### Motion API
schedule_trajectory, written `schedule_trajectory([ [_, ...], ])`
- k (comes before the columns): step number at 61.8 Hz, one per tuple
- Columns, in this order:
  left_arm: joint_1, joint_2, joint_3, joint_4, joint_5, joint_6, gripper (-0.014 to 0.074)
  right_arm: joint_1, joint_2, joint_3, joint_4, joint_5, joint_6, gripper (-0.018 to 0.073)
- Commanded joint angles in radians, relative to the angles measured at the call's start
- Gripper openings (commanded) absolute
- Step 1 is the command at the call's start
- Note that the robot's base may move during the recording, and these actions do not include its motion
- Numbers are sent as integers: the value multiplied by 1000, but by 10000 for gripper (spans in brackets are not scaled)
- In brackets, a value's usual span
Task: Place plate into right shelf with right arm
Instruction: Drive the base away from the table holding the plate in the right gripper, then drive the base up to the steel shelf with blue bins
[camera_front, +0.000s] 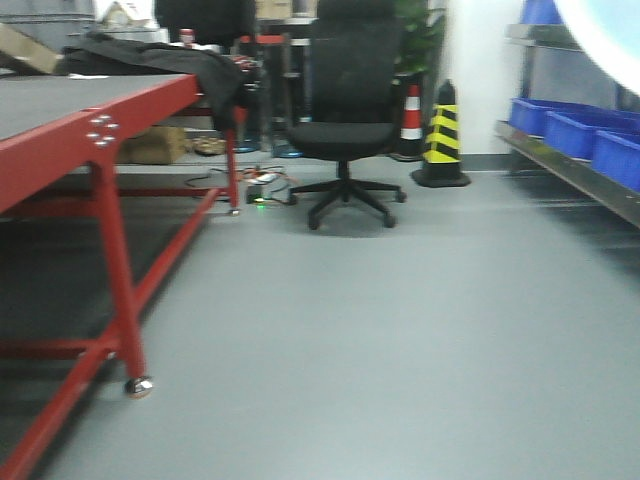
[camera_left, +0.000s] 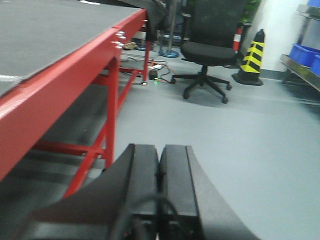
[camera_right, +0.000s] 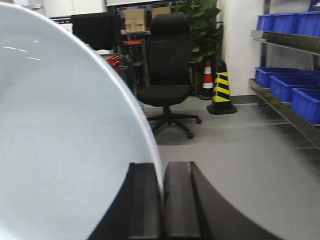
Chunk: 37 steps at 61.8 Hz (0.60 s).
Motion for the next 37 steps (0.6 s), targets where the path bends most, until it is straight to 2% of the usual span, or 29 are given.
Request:
schedule_trajectory([
  [1, -2, -10, 10, -8, -90, -7, -128, -6, 6, -32, 2, -95, -5, 65],
  [37, -2, -10, 10, -8, -90, -7, -128, -6, 6, -32, 2, -95, -5, 65],
])
